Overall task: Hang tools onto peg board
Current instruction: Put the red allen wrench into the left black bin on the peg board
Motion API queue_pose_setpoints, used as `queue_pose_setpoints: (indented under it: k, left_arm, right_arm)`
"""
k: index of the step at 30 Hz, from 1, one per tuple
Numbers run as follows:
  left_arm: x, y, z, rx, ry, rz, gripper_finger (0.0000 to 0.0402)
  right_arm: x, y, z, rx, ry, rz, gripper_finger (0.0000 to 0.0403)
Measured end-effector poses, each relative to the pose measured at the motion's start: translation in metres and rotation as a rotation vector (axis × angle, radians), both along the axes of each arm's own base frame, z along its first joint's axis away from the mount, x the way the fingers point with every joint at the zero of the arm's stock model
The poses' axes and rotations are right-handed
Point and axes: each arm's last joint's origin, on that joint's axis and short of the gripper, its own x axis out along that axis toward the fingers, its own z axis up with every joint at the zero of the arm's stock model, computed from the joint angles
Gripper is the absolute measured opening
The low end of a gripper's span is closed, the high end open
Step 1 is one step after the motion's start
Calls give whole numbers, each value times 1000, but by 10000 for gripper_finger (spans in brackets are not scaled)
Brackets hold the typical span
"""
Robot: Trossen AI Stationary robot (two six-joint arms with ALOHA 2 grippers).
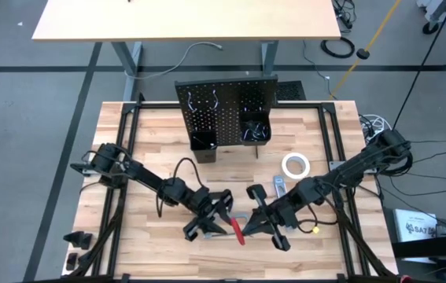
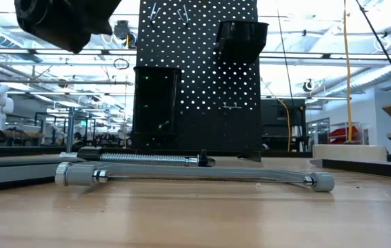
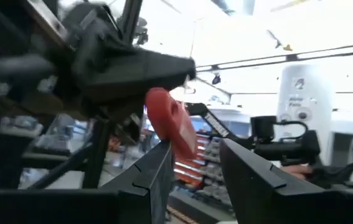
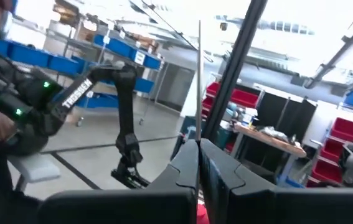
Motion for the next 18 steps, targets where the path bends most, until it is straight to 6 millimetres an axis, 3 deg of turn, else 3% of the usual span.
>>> queue_pose_setpoints:
  k: [18]
  left_arm:
    - [3, 4, 3, -15, -11, 57, 141]
  right_arm:
    - [8, -16, -1, 6, 11, -7, 0]
